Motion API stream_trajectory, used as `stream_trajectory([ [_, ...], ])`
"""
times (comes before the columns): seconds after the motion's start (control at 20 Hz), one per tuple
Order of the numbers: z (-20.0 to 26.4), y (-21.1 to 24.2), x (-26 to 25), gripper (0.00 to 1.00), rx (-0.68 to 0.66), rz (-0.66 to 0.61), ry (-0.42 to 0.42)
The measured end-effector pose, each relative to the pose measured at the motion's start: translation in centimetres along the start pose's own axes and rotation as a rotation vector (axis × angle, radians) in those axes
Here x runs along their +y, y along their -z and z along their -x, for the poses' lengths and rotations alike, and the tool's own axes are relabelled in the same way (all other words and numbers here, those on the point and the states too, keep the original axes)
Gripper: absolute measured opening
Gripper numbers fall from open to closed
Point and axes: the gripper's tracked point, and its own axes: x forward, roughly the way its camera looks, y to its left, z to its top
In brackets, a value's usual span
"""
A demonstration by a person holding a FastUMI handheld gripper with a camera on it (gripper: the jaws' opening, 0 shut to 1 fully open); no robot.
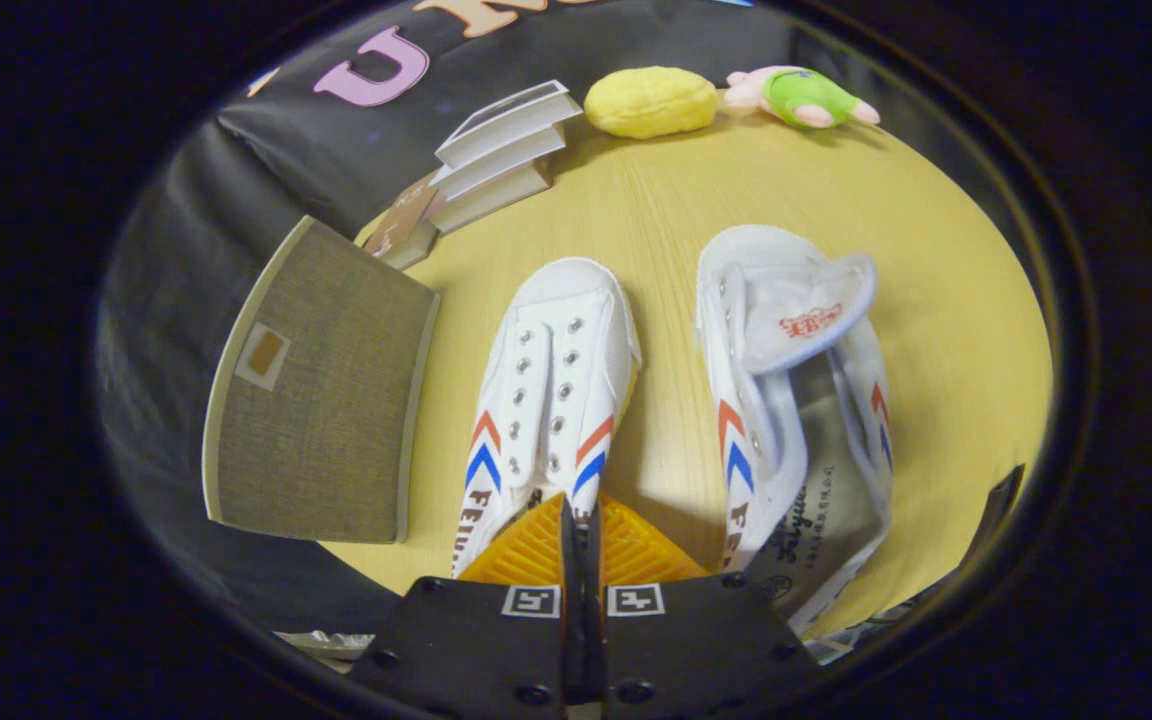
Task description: Open the storage box then place both shoes into the box .Put the left shoe in first, then the right shoe, with the right side of both shoes facing outward in a uniform manner.
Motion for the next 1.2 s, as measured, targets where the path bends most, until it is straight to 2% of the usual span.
stream_trajectory([
  [0.35, 1.3, -1.1, 1.8, 0.03, -0.025, -0.125, -0.095],
  [0.65, 3.4, -2.8, 5.1, 0.03, -0.053, -0.184, -0.172],
  [1.2, 9.8, -8.0, 15.7, 0.03, -0.136, -0.077, -0.293],
])
